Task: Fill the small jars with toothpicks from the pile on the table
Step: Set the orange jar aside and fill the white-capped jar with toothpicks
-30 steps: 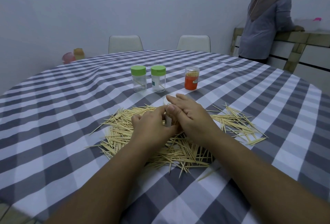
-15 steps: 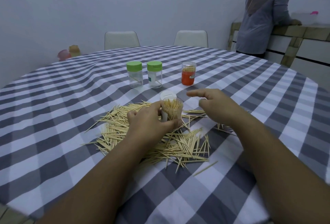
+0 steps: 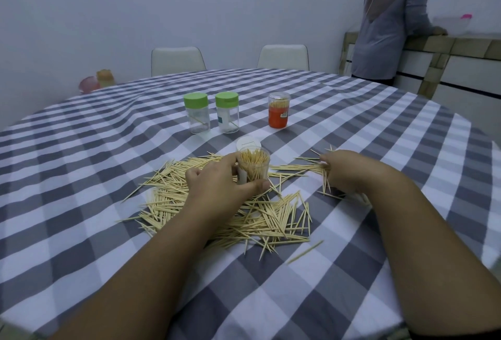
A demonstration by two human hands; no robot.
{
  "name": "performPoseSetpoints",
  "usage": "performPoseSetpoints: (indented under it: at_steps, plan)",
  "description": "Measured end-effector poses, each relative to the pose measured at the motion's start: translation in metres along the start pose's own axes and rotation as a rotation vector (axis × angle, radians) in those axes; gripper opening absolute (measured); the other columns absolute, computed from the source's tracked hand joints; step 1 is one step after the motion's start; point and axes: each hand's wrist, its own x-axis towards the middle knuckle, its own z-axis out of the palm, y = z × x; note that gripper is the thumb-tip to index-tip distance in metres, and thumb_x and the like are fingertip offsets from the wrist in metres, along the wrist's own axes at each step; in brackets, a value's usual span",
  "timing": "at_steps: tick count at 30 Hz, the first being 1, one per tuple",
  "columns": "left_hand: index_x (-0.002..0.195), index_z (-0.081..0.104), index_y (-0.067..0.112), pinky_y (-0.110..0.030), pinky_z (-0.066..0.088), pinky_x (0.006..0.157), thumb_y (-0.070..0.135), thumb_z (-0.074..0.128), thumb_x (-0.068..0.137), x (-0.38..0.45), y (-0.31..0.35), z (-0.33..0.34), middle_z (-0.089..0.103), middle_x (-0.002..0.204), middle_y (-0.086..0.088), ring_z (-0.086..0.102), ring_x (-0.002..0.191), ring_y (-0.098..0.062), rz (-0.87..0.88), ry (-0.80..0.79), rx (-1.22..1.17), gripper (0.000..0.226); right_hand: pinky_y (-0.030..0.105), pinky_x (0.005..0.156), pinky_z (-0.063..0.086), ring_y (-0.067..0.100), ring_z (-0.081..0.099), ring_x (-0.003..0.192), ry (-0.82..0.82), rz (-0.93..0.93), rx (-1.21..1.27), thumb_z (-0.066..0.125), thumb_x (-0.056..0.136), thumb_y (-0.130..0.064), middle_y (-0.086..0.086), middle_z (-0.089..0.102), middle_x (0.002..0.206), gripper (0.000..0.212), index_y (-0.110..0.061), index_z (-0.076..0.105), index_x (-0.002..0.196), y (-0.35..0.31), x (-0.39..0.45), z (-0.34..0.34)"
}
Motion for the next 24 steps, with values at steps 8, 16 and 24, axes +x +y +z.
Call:
performPoseSetpoints:
  at_steps: [8, 16, 24]
  plan:
    - [0.100, 0.052, 0.044, -0.032, 0.014, 0.084, 0.068, 0.064, 0.071, -0.001, 0.001, -0.001, 0.063, 0.103, 0.019, 0.052, 0.110, -0.008, 0.003, -0.003, 0.003, 0.040, 0.034, 0.086, 0.039, 0.029, 0.052, 0.105, 0.125, 0.064, -0.014, 0.040, 0.088, -0.002, 0.008, 0.059, 0.116, 0.039, -0.016, 0.060, 0.119, -0.005, 0.012, 0.008]
    - [0.100, 0.050, 0.045, -0.031, 0.012, 0.081, 0.068, 0.064, 0.071, -0.001, 0.002, -0.001, 0.063, 0.106, 0.019, 0.051, 0.112, -0.007, 0.000, -0.007, 0.005, 0.039, 0.036, 0.091, 0.037, 0.029, 0.051, 0.097, 0.273, 0.093, -0.182, 0.047, 0.087, -0.001, 0.011, 0.058, 0.104, 0.020, -0.009, 0.056, 0.102, -0.024, -0.004, 0.009]
    - [0.098, 0.051, 0.043, -0.031, 0.012, 0.079, 0.068, 0.063, 0.072, -0.001, 0.002, -0.001, 0.063, 0.104, 0.018, 0.051, 0.111, -0.008, -0.002, -0.001, 0.012, 0.039, 0.038, 0.085, 0.033, 0.027, 0.049, 0.085, 0.482, 0.026, 0.082, 0.037, 0.095, -0.008, 0.007, 0.063, 0.094, 0.022, -0.018, 0.053, 0.106, -0.031, 0.000, 0.011]
